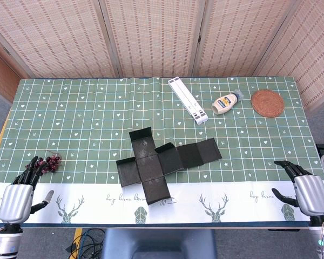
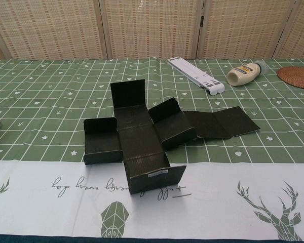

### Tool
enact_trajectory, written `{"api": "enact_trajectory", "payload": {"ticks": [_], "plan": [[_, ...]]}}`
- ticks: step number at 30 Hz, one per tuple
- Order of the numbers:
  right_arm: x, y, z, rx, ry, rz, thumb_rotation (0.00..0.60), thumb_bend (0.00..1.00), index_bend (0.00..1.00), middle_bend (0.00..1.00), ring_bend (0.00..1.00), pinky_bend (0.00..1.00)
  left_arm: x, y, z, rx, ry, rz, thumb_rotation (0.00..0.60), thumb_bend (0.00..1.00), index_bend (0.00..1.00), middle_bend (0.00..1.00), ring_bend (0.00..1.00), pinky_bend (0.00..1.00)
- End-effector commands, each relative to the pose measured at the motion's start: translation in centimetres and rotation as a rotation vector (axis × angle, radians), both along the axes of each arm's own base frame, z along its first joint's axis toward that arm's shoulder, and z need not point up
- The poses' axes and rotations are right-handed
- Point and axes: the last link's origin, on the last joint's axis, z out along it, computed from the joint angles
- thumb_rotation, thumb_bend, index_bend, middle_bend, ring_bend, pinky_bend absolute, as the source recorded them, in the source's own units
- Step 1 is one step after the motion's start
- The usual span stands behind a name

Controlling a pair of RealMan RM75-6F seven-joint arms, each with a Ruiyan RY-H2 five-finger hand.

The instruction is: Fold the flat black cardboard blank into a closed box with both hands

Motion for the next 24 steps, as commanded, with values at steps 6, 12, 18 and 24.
{"api": "enact_trajectory", "payload": {"ticks": [6,12,18,24], "plan": [[-0.1,0.0,0.1,0.011,-0.004,-0.006,0.600,0.22,0.22,0.28,0.36,0.52,-0.1,-0.1,-0.2,0.000,-0.001,-0.010,0.600,0.28,0.13,0.02,0.20,0.34],[-0.1,0.1,0.0,0.026,0.000,-0.008,0.600,0.22,0.22,0.28,0.36,0.52,-0.2,0.0,-0.3,-0.020,0.009,-0.011,0.600,0.28,0.13,0.02,0.19,0.31],[0.5,-0.3,-0.1,0.048,0.022,0.010,0.600,0.22,0.22,0.28,0.36,0.52,-0.4,0.4,-0.4,-0.019,0.026,-0.012,0.600,0.28,0.13,0.02,0.19,0.31],[2.2,-1.9,-0.7,0.085,0.067,0.042,0.600,0.22,0.19,0.24,0.36,0.52,-0.5,0.6,-0.3,-0.022,0.045,-0.017,0.600,0.28,0.13,0.02,0.19,0.31]]}}
